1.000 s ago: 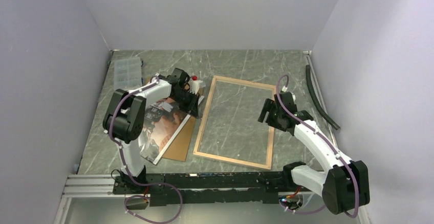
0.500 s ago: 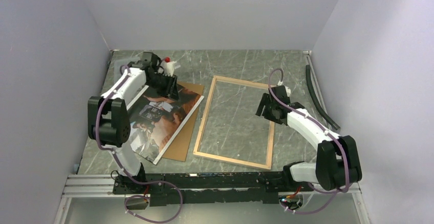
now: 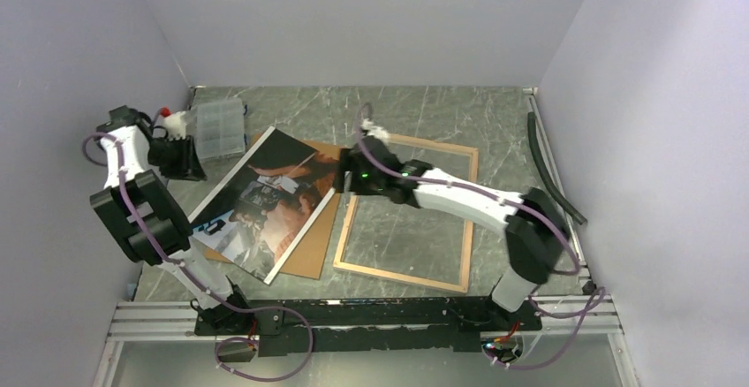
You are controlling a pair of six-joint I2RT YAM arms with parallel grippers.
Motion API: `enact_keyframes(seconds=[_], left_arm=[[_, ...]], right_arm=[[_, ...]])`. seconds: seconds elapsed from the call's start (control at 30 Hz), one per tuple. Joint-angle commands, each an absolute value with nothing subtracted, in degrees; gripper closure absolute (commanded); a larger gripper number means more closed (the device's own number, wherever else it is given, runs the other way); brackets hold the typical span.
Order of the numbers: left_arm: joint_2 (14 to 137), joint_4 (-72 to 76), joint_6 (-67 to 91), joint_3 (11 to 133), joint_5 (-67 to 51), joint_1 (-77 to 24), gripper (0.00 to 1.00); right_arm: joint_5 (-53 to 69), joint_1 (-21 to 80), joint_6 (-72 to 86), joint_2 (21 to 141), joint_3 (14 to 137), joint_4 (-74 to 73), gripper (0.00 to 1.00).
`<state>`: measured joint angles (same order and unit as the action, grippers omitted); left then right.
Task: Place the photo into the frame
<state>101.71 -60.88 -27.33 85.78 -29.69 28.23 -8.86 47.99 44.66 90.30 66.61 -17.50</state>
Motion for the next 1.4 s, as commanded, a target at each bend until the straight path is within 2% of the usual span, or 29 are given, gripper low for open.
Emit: enact_keyframes(seconds=[0.0, 0.1, 0.23, 0.53, 1.03, 1.37], left_arm=[[100.3, -59.9, -32.9, 84.7, -27.7, 32.6, 0.68], [98.6, -52.2, -31.9, 78.8, -24.2, 32.9, 0.68], [98.3, -44.3, -28.5, 75.3, -21.1, 32.9, 0.68], [100.3, -31.8, -25.6, 70.3, -10.8, 32.9, 0.68], [102.0, -32.5, -26.2, 64.6, -15.7, 30.9, 0.69], [98.8, -37.3, -28.3, 61.0, -19.0, 29.4, 0.70]], right_arm=[[-8.4, 54.5, 49.1, 102.5, 77.1, -14.7, 0.25], [-7.0, 57.3, 49.9, 109.3, 83.0, -16.1, 0.25], [-5.2, 59.0, 51.7, 113.8, 84.4, -15.0, 0.25], [-6.0, 59.1, 53.7, 115.3, 80.2, -15.0, 0.25], [-8.6, 55.4, 54.8, 107.7, 68.4, -13.6, 0.25], [-8.1, 50.0, 53.4, 111.5, 75.5, -13.0, 0.25]])
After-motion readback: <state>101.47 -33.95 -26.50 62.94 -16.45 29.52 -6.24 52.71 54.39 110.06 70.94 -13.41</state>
